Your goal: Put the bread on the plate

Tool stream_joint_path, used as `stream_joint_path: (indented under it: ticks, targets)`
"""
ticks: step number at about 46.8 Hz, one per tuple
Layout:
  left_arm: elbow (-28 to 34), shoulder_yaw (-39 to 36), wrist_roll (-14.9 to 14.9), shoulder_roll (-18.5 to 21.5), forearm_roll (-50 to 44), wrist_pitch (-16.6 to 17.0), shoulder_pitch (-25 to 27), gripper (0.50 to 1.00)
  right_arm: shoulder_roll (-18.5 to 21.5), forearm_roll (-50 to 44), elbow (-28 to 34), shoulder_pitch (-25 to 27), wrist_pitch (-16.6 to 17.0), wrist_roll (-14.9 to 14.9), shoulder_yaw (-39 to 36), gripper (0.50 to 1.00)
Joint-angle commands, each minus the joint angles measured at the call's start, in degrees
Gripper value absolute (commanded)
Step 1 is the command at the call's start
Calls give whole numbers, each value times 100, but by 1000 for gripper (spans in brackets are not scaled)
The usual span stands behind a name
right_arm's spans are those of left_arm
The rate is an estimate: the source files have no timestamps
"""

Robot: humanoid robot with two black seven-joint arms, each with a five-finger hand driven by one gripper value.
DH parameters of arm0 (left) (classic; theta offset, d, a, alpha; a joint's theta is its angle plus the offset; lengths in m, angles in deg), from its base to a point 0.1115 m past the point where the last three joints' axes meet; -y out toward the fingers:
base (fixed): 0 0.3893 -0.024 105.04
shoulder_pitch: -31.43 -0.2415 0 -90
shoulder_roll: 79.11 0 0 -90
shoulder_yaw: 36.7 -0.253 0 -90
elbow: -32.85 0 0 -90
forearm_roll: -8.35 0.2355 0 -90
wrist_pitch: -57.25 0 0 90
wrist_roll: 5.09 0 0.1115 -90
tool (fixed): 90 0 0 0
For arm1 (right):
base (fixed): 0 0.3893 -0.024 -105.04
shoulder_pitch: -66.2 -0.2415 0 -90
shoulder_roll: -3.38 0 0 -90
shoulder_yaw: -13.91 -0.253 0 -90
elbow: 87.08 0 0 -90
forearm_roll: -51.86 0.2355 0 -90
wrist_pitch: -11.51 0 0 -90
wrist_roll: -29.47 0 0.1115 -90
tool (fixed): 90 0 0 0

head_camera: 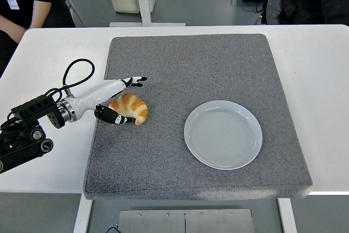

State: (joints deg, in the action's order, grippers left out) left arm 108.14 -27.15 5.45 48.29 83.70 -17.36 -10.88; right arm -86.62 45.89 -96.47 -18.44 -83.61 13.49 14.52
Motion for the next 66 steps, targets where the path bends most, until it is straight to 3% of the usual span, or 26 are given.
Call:
stream_joint_path:
  ticks: [1, 10, 26, 53, 62, 66]
  targets:
    - [-41, -5, 0, -49, 6, 95, -58, 872, 0, 0, -1, 0, 2, -1, 1, 1000]
    - [-76, -5, -9, -102, -11, 104, -85, 854, 0, 0, -1, 0, 2, -1, 1, 1000]
    - [-76, -5, 0, -84, -46, 51, -94, 503, 0, 0, -1, 0, 2, -1, 1, 1000]
    - [-76, 74, 132, 100, -73, 51, 354, 500, 0, 0, -9, 0, 11, -1, 1, 1000]
    - [-67, 65, 132, 557, -283, -150, 1074, 500, 0, 0, -9, 0, 11, -1, 1, 1000]
    - [-67, 74, 123, 777, -555, -422, 1514, 500, 0, 0, -9, 0, 11, -1, 1, 1000]
